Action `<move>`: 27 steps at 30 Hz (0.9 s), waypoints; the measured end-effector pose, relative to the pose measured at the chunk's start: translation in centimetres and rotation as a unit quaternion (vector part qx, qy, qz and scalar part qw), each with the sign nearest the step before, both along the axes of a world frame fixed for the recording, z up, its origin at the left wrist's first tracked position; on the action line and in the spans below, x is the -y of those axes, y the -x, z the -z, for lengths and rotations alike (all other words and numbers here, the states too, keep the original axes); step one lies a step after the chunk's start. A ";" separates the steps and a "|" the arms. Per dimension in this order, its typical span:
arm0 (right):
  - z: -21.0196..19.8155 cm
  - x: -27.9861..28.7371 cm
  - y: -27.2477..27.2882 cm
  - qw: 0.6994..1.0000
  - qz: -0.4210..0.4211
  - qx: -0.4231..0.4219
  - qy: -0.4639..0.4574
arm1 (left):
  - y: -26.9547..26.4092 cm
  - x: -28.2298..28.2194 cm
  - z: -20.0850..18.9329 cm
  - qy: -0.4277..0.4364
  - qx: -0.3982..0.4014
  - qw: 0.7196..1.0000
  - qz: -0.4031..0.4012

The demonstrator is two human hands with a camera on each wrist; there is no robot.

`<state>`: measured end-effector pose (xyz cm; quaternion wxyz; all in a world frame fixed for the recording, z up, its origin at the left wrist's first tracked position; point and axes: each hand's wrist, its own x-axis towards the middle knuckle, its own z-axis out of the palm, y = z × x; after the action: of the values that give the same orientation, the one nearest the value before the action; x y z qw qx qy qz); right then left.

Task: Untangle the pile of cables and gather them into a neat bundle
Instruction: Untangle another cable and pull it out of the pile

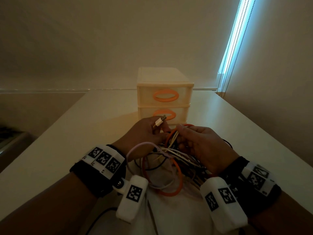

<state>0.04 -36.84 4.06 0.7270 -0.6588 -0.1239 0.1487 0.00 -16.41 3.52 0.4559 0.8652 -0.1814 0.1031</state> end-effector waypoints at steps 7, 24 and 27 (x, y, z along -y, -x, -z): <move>-0.5 0.5 -0.3 0.983 0.072 0.073 0.150 | -0.5 -0.6 -0.3 0.127 0.035 0.979 -0.155; -5.8 -2.2 2.3 0.937 0.164 0.305 0.041 | 2.6 -0.1 -3.7 0.338 -0.042 0.940 -0.032; -4.2 -6.8 2.6 0.976 0.034 0.213 0.035 | 2.6 -0.2 -3.7 0.313 -0.044 0.949 -0.017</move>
<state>-2.59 -30.06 8.22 0.6648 -0.7045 -0.2480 -0.0155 -2.63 -16.20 7.21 0.7095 0.6857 -0.1049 0.1244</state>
